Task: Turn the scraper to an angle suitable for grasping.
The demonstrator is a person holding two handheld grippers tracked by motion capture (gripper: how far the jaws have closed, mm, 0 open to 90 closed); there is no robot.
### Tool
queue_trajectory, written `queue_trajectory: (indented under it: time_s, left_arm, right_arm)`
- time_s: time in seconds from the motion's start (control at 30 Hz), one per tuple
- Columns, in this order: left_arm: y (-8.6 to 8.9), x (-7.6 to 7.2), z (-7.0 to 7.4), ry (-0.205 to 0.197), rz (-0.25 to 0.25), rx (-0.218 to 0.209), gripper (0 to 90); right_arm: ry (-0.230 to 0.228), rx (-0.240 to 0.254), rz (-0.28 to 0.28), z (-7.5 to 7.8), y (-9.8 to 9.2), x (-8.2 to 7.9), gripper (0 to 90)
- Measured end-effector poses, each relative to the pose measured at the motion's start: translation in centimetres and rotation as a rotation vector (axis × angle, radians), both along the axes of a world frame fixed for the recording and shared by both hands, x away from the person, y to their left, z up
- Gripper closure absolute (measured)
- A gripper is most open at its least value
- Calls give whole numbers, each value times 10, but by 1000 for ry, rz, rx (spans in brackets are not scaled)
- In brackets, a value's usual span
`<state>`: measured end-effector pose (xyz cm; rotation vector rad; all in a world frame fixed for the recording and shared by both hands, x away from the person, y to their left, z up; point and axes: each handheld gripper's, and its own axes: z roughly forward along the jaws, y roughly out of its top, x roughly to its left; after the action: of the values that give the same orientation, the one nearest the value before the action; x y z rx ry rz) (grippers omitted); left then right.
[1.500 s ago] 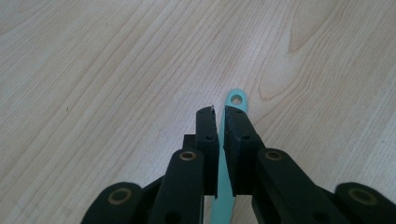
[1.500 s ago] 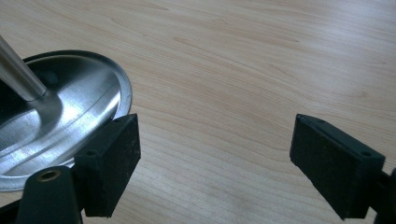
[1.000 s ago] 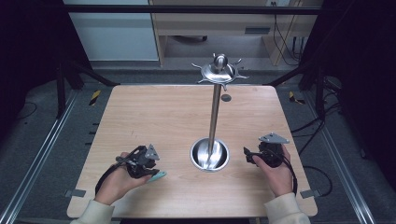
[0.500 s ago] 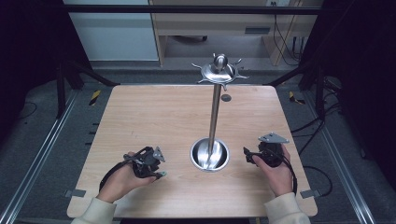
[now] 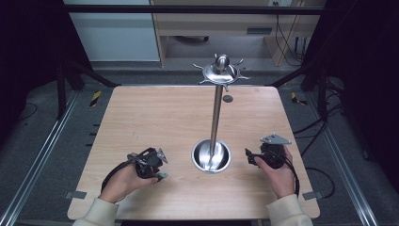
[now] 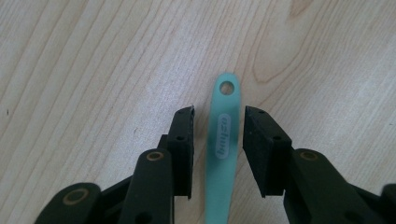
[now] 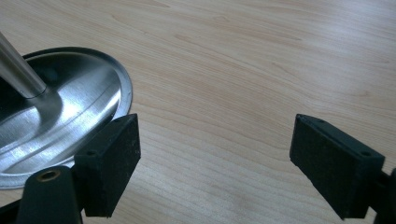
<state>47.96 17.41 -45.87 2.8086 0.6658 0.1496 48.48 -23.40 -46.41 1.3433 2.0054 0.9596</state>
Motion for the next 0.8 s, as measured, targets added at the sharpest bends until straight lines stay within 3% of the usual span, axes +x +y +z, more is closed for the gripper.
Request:
queue_trajectory:
  time_s: [0.3, 0.8]
  left_arm:
    - [-4, 1, -5, 14, -11, 34, 658]
    - [-5, 2, -5, 31, -1, 23, 733]
  right_arm:
    - [1, 2, 0, 0, 0, 0, 165]
    - [2, 4, -1, 0, 0, 0, 165]
